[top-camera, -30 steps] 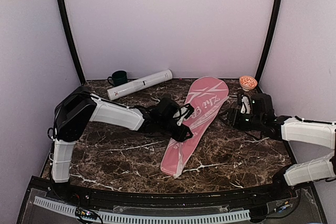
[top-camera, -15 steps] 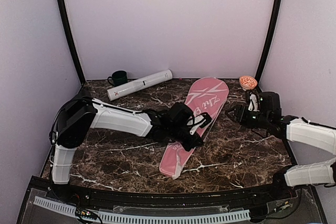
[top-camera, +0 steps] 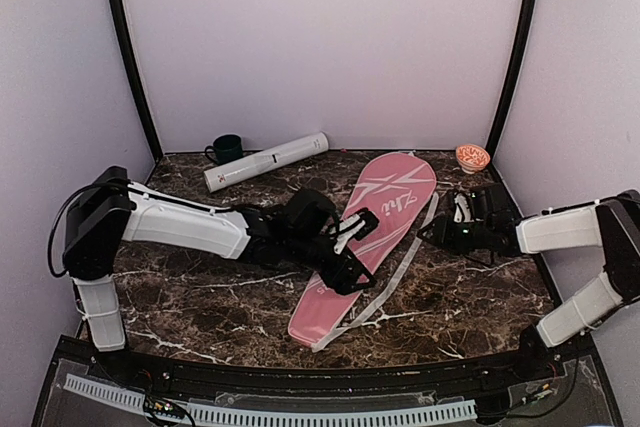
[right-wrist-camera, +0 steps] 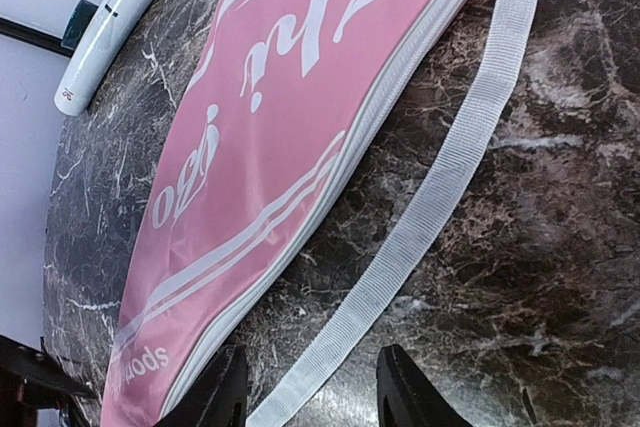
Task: Pack up the badminton gear
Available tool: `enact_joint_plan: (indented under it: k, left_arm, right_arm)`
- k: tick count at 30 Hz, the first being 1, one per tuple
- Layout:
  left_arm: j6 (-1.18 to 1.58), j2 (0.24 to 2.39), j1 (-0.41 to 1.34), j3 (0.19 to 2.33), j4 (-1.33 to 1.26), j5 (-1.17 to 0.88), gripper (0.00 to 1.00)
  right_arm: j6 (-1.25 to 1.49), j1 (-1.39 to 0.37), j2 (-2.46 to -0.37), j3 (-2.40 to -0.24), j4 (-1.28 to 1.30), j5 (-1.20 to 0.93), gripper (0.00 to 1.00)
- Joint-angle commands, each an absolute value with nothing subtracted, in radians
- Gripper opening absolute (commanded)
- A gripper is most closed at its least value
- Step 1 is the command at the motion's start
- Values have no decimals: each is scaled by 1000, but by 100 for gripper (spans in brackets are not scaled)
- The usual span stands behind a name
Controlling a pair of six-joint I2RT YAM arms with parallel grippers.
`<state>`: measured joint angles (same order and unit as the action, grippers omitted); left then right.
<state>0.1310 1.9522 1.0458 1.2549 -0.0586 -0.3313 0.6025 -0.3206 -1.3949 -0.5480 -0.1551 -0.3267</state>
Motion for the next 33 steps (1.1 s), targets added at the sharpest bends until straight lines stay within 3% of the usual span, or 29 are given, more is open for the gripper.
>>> enact_joint_plan:
  k: [1,7,12,23,29,31,33]
  left_arm:
    - [210,1776,1028,1166,-177,-321,76]
    - [251,1636,968,1031,-223,-190,76]
    - [270,1531,939,959,-194,-106,76]
    - [331,1423,842,854,-199,-102,77]
    - [390,1411,769,828,-168,-166,90]
    - [392,1405,758,829,-150,-180,98]
    - [390,1404,750,834,-132,-189,99]
  right_arm:
    - [605,-331,-1474,-594,-292,-383,44]
    - [612,-349,-1625,-662,-346,-381,43]
    - [656,-411,-1760,-717,-431,-418,34]
    - [797,-623,-2010,-1001,-553,-436,36]
    - [778,-650,-1963,-1027,-546,-454,54]
    - [724,-650,-1893,-988,-504,-434,65]
    - [626,-650,-1811,-953,-420,-390,79]
